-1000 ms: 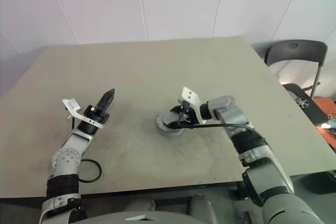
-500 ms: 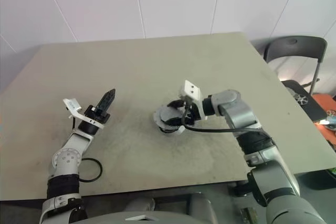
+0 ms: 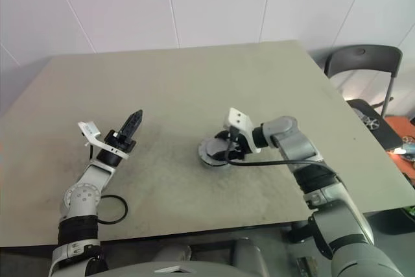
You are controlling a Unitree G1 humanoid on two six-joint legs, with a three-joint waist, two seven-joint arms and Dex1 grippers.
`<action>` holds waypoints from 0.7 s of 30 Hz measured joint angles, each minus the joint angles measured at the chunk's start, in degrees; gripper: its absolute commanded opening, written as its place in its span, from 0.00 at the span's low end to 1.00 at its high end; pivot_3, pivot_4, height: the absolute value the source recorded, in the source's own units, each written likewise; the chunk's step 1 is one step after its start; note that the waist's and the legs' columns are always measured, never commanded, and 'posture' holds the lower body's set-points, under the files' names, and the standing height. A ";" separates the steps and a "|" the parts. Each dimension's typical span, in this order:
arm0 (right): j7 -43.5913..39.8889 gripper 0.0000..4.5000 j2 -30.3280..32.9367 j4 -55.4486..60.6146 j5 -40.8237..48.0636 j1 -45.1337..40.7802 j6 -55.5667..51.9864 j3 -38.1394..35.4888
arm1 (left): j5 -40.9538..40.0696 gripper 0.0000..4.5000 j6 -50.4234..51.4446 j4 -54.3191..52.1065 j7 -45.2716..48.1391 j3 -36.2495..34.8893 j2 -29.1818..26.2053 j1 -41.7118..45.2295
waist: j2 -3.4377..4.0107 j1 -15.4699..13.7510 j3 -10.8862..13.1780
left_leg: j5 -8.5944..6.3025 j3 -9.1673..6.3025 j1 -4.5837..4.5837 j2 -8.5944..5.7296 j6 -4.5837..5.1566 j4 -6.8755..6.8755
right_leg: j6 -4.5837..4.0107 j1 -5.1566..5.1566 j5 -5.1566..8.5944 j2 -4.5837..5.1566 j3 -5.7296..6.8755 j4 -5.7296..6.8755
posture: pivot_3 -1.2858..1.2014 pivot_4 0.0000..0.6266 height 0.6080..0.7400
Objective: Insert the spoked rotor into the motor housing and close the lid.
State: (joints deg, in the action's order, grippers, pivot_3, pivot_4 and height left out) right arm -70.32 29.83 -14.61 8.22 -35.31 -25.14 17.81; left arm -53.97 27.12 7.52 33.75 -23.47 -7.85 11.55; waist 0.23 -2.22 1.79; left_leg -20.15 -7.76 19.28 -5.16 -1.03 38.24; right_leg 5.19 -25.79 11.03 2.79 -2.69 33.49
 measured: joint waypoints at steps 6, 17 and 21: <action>-0.95 0.72 0.05 -0.27 0.32 -0.14 0.16 -0.09 | 0.03 0.58 -0.01 0.13 0.01 0.02 -0.01 0.17 | -0.01 0.01 -0.01 | 0.01 0.00 -0.02 0.01 -0.01 0.01 | -0.01 0.00 -0.01 0.00 0.00 0.03 | 0.52 0.00 1.00; -0.62 0.72 0.39 -0.84 -1.99 -0.05 4.79 1.70 | 0.26 0.58 -0.01 0.28 0.03 0.07 -0.01 0.56 | -0.03 0.01 -0.03 | 0.04 0.06 -0.53 0.02 -0.07 0.00 | -0.05 0.39 -0.03 -0.02 -0.04 0.18 | 0.52 0.00 1.00; -0.36 0.72 0.39 -0.99 -2.71 -0.05 5.17 1.99 | 0.29 0.58 -0.03 0.28 0.04 0.06 -0.01 0.57 | -0.04 -0.06 -0.03 | 0.03 0.06 -0.94 0.01 -0.05 0.00 | -0.04 0.82 -0.02 -0.03 -0.04 0.16 | 0.52 0.00 1.00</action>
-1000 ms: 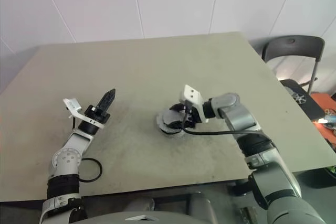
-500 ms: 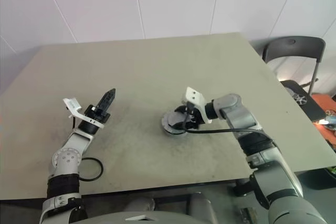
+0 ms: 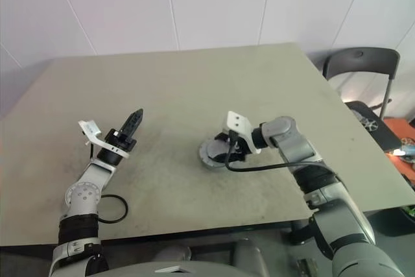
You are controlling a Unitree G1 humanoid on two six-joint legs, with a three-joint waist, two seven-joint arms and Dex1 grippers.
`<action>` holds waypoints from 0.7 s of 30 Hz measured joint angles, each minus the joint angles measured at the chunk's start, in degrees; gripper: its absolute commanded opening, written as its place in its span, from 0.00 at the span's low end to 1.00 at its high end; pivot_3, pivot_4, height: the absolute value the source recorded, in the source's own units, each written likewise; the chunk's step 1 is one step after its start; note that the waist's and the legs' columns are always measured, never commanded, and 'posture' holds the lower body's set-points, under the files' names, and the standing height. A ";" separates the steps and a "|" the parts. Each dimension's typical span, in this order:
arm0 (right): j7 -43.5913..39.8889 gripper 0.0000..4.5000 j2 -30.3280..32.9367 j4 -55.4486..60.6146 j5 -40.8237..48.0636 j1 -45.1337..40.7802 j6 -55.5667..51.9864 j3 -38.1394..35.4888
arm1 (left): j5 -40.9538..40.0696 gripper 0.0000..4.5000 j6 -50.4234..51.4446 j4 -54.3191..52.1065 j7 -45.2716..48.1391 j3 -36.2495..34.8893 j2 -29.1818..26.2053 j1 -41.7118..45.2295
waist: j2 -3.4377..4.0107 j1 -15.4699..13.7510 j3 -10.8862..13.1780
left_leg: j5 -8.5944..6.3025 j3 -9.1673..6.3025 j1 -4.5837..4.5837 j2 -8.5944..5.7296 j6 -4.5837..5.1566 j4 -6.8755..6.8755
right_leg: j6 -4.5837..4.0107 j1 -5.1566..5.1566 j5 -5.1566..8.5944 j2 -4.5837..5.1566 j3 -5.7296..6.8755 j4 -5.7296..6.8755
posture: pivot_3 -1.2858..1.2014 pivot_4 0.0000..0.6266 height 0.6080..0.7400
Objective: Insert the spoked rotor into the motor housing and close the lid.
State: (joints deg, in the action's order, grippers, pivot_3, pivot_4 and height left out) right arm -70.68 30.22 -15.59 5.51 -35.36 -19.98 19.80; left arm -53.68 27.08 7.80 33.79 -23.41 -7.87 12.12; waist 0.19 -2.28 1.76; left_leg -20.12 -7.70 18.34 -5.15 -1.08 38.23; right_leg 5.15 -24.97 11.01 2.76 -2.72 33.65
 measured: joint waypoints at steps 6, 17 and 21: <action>0.13 0.72 -0.01 -0.91 -0.29 -0.23 0.83 0.36 | 0.02 0.58 0.00 0.00 0.01 0.01 0.00 0.00 | -0.04 0.02 -0.03 | 0.01 -0.01 -0.10 0.00 -0.01 0.01 | 0.00 0.10 0.00 0.00 0.00 0.02 | 0.52 0.00 1.00; 2.35 0.72 -0.25 -4.68 -1.63 -2.15 1.23 2.92 | 0.02 0.58 0.02 -0.01 0.03 0.03 -0.02 -0.06 | -0.07 -0.11 -0.06 | -0.14 -0.08 -1.44 0.00 0.29 0.00 | 0.23 1.63 0.18 -0.06 0.03 -0.10 | 0.52 0.00 1.00; 2.31 0.72 -0.25 -4.69 -1.76 -2.14 1.51 3.08 | 0.02 0.58 0.03 -0.02 0.03 0.04 -0.02 -0.07 | -0.07 -0.09 -0.07 | -0.14 -0.10 -1.63 0.00 0.30 -0.01 | 0.29 1.77 0.21 -0.05 0.02 -0.10 | 0.52 0.00 1.00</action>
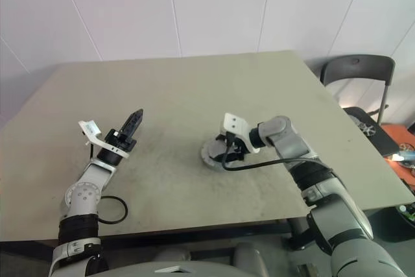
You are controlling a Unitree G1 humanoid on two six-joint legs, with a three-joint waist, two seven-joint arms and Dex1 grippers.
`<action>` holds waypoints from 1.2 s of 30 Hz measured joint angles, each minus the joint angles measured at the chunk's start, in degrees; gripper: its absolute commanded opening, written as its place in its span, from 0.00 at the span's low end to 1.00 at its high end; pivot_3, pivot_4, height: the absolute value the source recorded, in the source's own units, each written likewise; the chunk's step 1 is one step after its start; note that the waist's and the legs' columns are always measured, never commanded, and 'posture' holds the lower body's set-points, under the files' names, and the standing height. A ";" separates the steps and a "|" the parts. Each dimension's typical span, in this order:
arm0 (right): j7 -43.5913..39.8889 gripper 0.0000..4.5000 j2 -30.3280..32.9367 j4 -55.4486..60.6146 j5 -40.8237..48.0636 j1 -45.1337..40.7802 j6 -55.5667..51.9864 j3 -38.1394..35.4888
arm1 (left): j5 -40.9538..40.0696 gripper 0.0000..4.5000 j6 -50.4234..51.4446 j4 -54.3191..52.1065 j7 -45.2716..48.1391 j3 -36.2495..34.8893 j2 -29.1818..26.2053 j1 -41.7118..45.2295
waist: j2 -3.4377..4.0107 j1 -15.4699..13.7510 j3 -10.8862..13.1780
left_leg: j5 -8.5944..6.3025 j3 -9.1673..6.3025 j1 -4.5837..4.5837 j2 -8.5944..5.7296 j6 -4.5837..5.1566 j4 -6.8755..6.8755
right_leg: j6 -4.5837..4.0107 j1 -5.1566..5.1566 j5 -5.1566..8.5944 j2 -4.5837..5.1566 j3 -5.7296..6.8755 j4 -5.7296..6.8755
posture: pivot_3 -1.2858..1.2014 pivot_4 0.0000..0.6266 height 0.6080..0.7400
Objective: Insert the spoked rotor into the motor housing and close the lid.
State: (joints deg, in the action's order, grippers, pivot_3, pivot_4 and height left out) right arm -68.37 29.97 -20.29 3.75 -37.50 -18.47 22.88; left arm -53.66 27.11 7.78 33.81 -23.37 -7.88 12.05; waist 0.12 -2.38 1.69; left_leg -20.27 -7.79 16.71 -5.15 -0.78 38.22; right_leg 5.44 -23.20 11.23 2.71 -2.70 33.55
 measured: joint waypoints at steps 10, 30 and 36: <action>-0.52 0.72 -0.69 -0.17 1.17 1.29 0.05 -1.89 | 0.23 0.58 0.22 0.00 -0.03 1.06 0.39 0.04 | -0.01 0.05 0.01 | -0.01 -0.02 0.01 0.01 0.00 -0.05 | -0.01 -0.04 0.00 0.00 0.00 0.00 | 0.52 0.00 1.00; -2.01 0.72 -1.78 -2.41 3.26 3.55 2.77 -5.13 | 6.94 0.58 0.08 2.99 2.66 7.08 0.80 1.36 | -0.02 0.12 -0.01 | 0.02 0.05 0.69 0.05 -0.07 -0.10 | -0.22 -0.74 -0.15 -0.03 -0.02 0.00 | 0.52 0.00 1.00; -1.86 0.72 -1.95 -2.70 3.16 3.46 3.24 -5.05 | 18.31 0.54 -2.94 8.14 4.56 16.46 -0.45 2.96 | 0.00 0.17 -0.02 | 0.03 0.05 0.67 0.05 -0.07 -0.09 | -0.23 -0.73 -0.15 -0.04 -0.02 0.02 | 0.52 0.00 1.00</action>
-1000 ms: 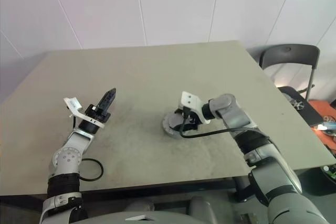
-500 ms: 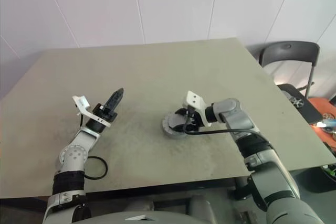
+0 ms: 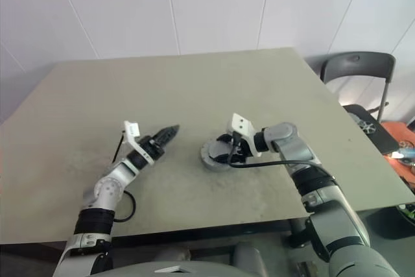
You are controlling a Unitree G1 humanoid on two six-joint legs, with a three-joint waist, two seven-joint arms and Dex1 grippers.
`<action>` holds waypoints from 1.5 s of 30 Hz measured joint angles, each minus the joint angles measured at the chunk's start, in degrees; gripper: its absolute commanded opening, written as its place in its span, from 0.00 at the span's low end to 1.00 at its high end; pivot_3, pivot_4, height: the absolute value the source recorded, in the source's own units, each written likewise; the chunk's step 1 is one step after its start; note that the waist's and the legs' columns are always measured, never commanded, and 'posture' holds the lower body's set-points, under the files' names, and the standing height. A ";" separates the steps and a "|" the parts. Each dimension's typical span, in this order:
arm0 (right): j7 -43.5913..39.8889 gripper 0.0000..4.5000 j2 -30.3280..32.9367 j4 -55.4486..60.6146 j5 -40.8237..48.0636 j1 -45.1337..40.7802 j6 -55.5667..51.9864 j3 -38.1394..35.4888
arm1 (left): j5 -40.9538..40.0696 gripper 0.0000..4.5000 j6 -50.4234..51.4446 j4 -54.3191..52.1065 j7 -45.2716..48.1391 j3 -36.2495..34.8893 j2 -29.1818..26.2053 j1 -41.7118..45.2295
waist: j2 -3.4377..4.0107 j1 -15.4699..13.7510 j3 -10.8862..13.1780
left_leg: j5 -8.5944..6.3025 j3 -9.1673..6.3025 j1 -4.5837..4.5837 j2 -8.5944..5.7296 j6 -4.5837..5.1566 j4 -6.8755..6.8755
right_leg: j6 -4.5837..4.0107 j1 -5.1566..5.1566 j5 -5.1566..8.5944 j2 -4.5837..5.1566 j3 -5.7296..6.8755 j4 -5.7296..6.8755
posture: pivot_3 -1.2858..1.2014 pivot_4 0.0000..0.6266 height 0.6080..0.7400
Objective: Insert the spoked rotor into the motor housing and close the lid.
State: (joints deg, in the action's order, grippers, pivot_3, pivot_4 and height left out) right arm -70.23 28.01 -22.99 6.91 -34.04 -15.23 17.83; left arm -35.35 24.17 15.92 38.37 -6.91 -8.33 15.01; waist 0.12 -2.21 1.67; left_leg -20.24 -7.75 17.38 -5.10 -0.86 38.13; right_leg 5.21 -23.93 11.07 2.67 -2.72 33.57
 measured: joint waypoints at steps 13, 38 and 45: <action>0.17 0.72 -0.41 -0.67 -0.38 -0.31 0.46 0.01 | 9.70 0.01 -5.13 4.57 7.93 8.43 1.96 6.41 | 0.05 0.04 -0.03 | -0.01 -0.01 -0.02 0.01 0.04 0.01 | -0.01 0.00 -0.02 0.01 0.00 0.05 | 0.52 0.00 1.00; 0.20 1.00 -1.26 0.38 0.71 0.44 -5.09 -1.44 | 13.99 0.00 3.18 0.48 15.66 18.92 -3.33 7.48 | 0.21 0.03 -0.33 | -0.08 -0.07 -0.97 0.02 0.15 -0.07 | 0.39 0.93 0.27 0.02 0.02 0.01 | 0.52 0.00 1.00; -0.05 1.00 -1.94 0.85 5.00 0.77 -10.30 -4.40 | 13.78 0.00 3.18 -0.16 15.35 18.17 -2.69 6.55 | 0.23 -0.01 -0.32 | -0.09 -0.08 -0.86 0.00 0.16 -0.07 | 0.38 0.81 0.27 0.03 0.02 0.00 | 0.52 0.00 1.00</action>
State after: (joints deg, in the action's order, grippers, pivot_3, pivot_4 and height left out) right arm -70.29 26.07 -22.13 11.92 -33.27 -25.53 13.43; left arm -21.57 27.36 15.75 53.72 11.26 -11.02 21.56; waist 0.35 -2.22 1.35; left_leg -20.33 -7.82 16.52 -5.10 -0.70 38.06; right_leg 5.59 -23.12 11.34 2.70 -2.71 33.57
